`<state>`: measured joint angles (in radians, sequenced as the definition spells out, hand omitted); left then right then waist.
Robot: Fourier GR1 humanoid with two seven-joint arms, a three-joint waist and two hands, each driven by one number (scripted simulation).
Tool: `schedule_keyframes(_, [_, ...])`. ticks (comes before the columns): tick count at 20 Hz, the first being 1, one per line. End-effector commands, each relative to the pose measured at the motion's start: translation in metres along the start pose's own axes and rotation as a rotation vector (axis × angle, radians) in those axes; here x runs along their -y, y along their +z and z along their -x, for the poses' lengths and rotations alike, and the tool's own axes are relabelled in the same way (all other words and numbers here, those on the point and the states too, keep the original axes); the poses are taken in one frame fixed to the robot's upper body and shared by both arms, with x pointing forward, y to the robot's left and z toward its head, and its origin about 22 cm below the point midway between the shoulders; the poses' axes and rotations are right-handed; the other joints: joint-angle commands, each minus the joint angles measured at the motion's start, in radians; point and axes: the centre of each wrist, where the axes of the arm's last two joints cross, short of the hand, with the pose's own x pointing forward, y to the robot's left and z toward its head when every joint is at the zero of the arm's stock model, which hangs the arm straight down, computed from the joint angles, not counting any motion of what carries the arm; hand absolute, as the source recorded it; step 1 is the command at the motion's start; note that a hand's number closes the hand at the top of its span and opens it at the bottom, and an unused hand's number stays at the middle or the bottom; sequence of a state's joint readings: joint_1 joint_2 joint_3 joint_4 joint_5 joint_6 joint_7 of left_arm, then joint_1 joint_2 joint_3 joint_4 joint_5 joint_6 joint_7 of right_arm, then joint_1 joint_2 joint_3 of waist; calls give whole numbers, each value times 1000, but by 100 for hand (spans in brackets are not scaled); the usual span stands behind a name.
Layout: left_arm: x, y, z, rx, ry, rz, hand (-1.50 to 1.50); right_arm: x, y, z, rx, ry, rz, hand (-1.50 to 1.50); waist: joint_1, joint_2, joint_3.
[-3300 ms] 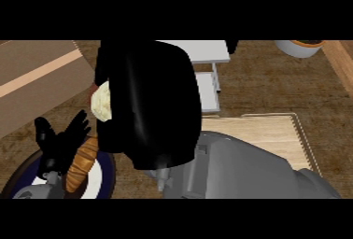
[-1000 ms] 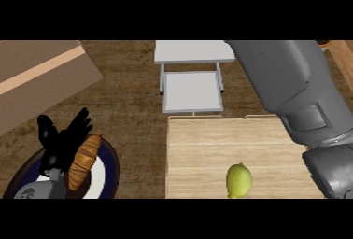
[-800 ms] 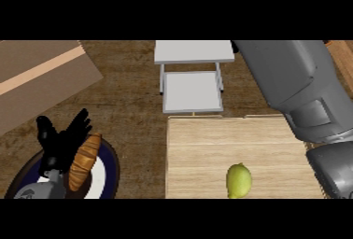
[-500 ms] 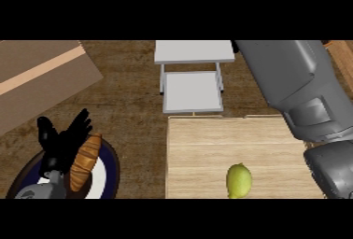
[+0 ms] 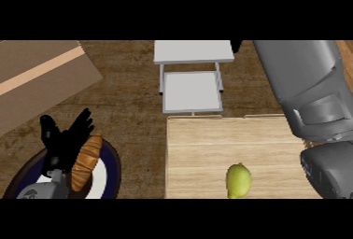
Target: Pick the cupcake from the tray and place it in the tiered shelf
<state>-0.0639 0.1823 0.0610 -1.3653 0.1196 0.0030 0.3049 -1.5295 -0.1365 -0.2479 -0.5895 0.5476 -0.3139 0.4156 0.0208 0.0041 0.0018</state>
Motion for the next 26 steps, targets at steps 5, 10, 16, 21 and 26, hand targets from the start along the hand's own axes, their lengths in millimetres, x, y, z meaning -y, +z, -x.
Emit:
schedule_keyframes(5, [2,0,10,-24,6,-16,0,35,-5,0,-32,-257,158,-150,-19,-4,-2])
schedule_keyframes(10, [-13,-1,2,-11,13,-12,0,74,-20,14,-80,-179,348,-150,-14,-2,-2])
schedule_keyframes(16, [-6,1,12,-30,27,-35,0,136,-20,46,-128,-300,496,-150,-32,-7,-2])
schedule_keyframes(21, [-10,11,23,-29,25,-28,0,194,-3,78,-152,-317,442,-150,-38,-12,-1])
schedule_keyframes(26, [-14,7,-1,-32,11,-6,0,242,11,88,-128,-320,411,-150,-28,-8,-1])
